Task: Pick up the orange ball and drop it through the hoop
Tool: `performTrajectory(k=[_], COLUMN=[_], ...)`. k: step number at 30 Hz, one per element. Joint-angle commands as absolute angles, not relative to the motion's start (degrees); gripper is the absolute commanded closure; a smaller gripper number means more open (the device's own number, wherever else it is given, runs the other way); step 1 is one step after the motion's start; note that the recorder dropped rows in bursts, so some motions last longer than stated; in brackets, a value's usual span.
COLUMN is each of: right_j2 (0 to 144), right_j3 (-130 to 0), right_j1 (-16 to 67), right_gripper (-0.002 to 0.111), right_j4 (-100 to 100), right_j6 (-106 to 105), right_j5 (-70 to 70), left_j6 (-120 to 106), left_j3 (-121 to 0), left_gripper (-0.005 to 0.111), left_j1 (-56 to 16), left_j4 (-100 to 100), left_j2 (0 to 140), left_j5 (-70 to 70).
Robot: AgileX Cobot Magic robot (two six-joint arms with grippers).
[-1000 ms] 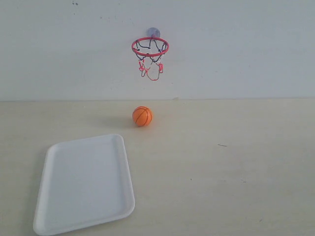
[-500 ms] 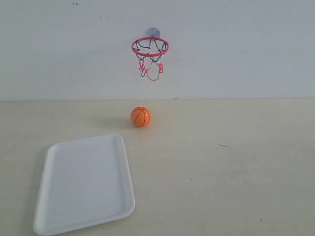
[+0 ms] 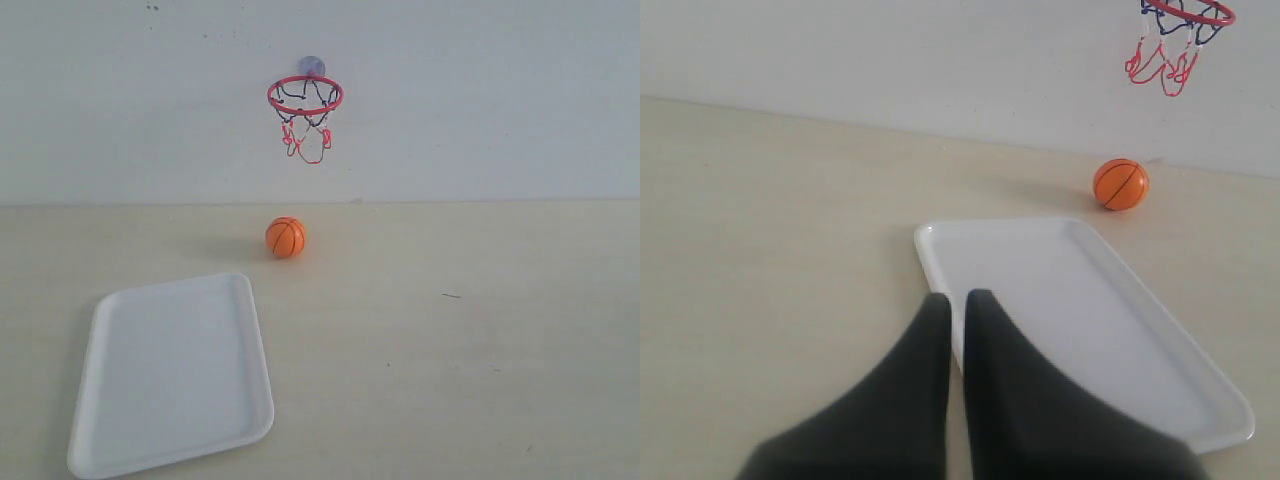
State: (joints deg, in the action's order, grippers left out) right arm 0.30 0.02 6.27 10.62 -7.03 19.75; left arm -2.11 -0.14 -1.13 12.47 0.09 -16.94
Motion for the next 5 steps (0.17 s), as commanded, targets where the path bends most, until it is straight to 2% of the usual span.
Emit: performTrajectory(k=[1, 5], right_j2=[0.00, 0.00], right_j3=[0.00, 0.00], right_j1=[6.40, 6.40], right_gripper=[0.109, 0.109], right_j4=[10.17, 10.17], right_j6=[-7.43, -7.43], right_j5=[19.15, 19.15], left_j6=[-2.46, -2.46], left_j3=[0.00, 0.00], left_gripper=[0.103, 0.103], left_j1=[-1.20, -1.20], left_j4=[12.17, 12.17], left_j2=[0.00, 0.00], left_j5=[-17.13, -17.13])
